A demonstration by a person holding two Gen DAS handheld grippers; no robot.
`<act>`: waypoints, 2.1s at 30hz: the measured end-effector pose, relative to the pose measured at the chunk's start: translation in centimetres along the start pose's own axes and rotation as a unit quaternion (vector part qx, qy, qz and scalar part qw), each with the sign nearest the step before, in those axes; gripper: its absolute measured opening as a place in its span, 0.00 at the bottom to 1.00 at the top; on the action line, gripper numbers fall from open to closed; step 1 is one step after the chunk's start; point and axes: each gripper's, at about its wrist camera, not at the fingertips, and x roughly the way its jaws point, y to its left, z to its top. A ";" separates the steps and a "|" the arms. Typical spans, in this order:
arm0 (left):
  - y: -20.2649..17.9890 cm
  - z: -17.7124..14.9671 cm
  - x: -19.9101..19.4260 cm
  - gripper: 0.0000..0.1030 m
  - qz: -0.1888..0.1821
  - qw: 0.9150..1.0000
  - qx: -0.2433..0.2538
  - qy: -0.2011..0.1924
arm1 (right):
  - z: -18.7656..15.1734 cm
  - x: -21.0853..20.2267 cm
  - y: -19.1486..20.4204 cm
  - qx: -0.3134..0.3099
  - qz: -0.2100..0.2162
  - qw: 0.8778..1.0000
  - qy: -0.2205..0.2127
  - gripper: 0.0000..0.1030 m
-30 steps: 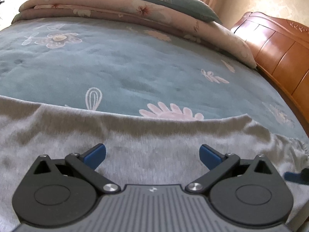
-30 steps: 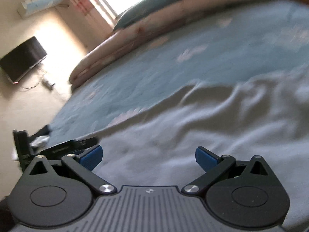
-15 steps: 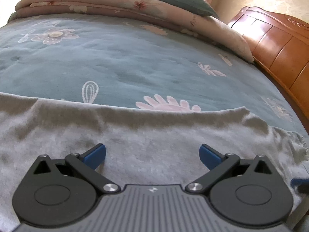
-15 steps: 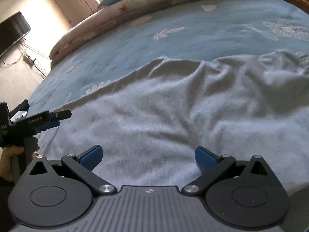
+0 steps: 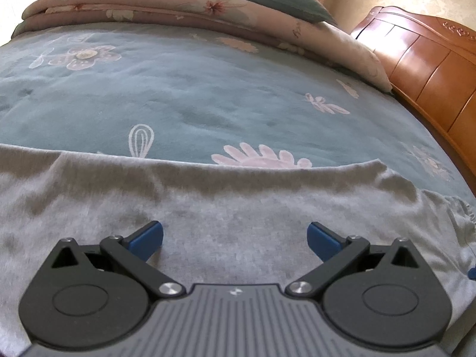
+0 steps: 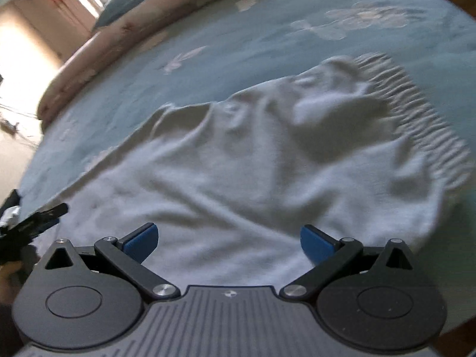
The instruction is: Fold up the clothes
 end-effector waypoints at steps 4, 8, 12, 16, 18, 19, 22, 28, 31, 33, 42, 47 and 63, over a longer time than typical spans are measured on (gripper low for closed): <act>-0.2 -0.2 -0.2 0.99 -0.003 1.000 0.006 -0.004 | 1.6 -1.6 0.8 -0.028 -0.030 0.999 -0.033 1.00; -0.1 -0.2 -0.2 0.99 0.000 1.000 0.002 -0.004 | 4.5 -1.2 1.3 -0.037 -0.001 0.998 -0.053 1.00; 0.0 -0.2 -0.1 0.99 -0.001 1.000 0.001 -0.006 | 7.5 2.0 0.4 -0.006 0.020 0.999 -0.034 1.00; 0.1 -0.2 0.1 0.99 0.003 1.000 0.004 -0.004 | 8.9 5.5 -1.5 0.007 -0.044 0.999 -0.014 1.00; 0.1 -0.2 0.3 0.99 0.004 1.000 0.004 -0.002 | 9.4 6.2 -2.7 0.016 -0.052 0.998 -0.025 1.00; 0.1 -0.1 0.4 0.99 0.005 1.000 0.003 -0.002 | 9.6 6.2 -3.2 0.025 -0.046 0.998 -0.031 1.00; 0.1 -0.1 0.4 0.99 0.005 1.000 0.003 -0.002 | 10.1 5.3 -3.2 0.040 -0.037 0.997 -0.053 1.00; -0.2 -0.3 0.3 0.99 0.000 1.000 0.009 -0.004 | 10.5 3.5 0.6 -0.006 0.000 0.997 -0.078 1.00; -0.3 -0.3 0.4 0.99 0.000 1.000 0.015 -0.003 | 10.7 5.4 2.0 -0.030 -0.004 0.998 -0.064 1.00; -0.4 -0.3 0.4 0.99 0.000 1.000 0.020 -0.003 | 10.8 7.3 1.9 -0.030 -0.020 0.998 -0.053 1.00; -0.5 -0.3 0.3 0.99 -0.001 1.000 0.025 -0.005 | 11.4 8.4 2.4 -0.023 -0.041 0.997 -0.066 1.00; -0.5 -0.4 0.3 0.99 -0.001 1.000 0.027 -0.006 | 10.1 8.0 5.5 -0.050 0.035 0.998 -0.035 1.00; -0.5 -0.5 0.2 0.99 -0.001 1.000 0.029 -0.002 | 11.4 10.3 10.0 -0.070 0.100 0.992 -0.018 1.00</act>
